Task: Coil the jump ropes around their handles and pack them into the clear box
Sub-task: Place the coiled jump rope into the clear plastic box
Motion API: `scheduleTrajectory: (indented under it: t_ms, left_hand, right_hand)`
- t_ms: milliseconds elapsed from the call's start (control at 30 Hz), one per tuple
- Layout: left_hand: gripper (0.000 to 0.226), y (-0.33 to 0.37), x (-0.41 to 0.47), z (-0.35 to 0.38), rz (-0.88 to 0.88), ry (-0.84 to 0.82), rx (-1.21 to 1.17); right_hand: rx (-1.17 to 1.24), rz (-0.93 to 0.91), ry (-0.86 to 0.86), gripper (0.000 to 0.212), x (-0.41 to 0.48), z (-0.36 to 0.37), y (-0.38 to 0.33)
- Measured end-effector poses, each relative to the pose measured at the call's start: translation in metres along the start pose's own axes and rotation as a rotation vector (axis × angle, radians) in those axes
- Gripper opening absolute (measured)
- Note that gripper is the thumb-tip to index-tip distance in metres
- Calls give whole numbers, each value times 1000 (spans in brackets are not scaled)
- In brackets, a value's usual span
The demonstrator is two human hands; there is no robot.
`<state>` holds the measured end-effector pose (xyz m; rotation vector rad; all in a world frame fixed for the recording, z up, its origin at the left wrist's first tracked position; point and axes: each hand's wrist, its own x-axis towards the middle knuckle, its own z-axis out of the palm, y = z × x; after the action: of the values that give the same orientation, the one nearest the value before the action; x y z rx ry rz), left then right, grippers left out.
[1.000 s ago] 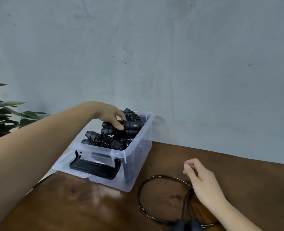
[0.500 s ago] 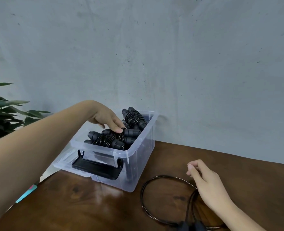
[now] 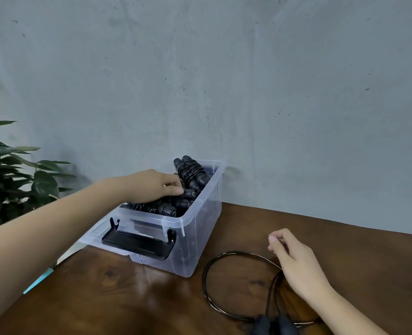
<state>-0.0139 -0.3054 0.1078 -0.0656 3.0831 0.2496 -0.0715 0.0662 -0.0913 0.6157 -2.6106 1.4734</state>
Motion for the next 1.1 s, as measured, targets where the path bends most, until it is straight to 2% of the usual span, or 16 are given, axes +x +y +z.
scheduleTrajectory:
  t_ms: [100, 200, 367, 433, 567, 667, 767, 867, 1033, 1100]
  left_hand:
    - [31, -1, 1, 1, -6, -66, 34]
    - [48, -10, -3, 5, -35, -186, -75]
    - [75, -12, -3, 14, 0, -258, -181]
    - [73, -10, -6, 18, -47, -266, -237]
    - [50, 13, -8, 17, -90, -211, -149]
    - [67, 17, -16, 13, -73, -233, -170]
    - [87, 12, -20, 8, -82, -170, -201]
    - [82, 15, -19, 5, -102, -58, -194]
    - [89, 21, -20, -1, -53, 72, -77]
    - [76, 28, -25, -5, -16, 119, -52]
  right_hand:
    - [-1, -2, 7, 14, 0, -1, 0]
    - [-13, -2, 0, 14, 0, -1, -1]
    - [-27, -16, -5, 16, 0, -2, -3]
    - [-22, -16, -3, 16, -2, -3, -4]
    - [-2, -32, 20, 15, -4, -4, -7]
    - [74, -59, 110, 14, -5, -13, -19]
    - [109, -55, 185, 16, -2, -29, -34]
    - [108, -32, 124, 21, -2, -39, -43]
    - [33, -26, 48, 20, -25, -49, -45]
    - [-19, -32, 15, 18, -35, -53, -45]
